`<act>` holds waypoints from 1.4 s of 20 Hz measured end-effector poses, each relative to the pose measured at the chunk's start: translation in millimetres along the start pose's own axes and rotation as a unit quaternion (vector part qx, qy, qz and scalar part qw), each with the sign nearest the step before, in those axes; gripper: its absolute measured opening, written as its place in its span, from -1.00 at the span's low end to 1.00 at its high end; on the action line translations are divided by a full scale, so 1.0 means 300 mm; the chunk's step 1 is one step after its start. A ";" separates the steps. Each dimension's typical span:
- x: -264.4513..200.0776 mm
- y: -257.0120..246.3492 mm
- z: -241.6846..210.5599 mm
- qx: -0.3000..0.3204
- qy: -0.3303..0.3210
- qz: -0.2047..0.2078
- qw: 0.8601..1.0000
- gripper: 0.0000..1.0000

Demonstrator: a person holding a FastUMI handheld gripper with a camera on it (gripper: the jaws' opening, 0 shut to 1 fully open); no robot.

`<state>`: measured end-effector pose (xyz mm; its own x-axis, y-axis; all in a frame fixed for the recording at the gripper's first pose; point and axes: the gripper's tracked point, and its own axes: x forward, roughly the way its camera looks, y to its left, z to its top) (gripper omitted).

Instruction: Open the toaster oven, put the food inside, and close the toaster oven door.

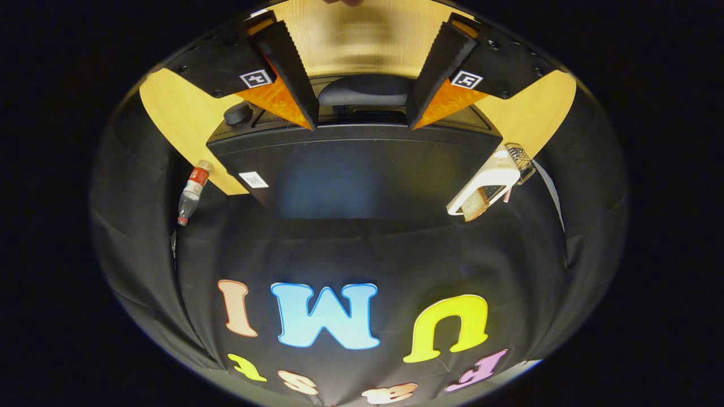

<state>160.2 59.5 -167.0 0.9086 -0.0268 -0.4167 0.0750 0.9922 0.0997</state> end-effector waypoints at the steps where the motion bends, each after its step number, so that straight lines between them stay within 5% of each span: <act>1: -0.005 0.007 -0.008 -0.001 0.005 0.001 1.000 0.96; 20: -0.187 0.001 -0.263 -0.029 0.078 0.017 0.996 0.99; 28: -0.240 -0.047 -0.597 -0.032 0.162 0.024 0.986 0.96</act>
<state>20.1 69.5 -300.3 0.7308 0.0509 -0.6807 -0.0011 0.9973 0.0734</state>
